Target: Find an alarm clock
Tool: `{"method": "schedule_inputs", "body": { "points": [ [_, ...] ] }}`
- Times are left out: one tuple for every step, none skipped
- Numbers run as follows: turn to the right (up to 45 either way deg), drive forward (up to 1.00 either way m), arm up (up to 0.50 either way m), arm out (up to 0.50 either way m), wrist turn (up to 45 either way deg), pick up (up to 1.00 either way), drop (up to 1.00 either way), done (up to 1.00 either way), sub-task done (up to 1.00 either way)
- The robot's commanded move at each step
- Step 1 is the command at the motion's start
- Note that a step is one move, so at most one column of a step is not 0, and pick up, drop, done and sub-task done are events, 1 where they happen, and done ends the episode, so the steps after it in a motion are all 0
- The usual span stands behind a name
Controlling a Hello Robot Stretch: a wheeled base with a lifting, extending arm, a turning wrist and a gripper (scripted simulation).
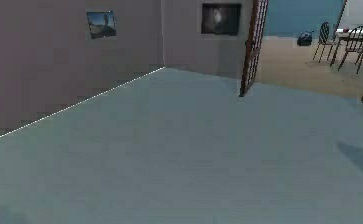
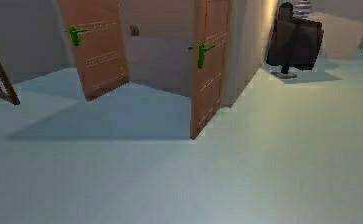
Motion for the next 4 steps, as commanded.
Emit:
{"method": "schedule_inputs", "body": {
  "points": [
    [30.0,0.00,0.00,0.00,0.0,0.00,0.00,0.00,0.00],
    [0.0,1.00,0.00,0.00,0.0,0.00,0.00,0.00,0.00],
    [0.0,1.00,0.00,0.00,0.0,0.00,0.00,0.00,0.00],
    [0.0,1.00,0.00,0.00,0.0,0.00,0.00,0.00,0.00]
  ]
}}
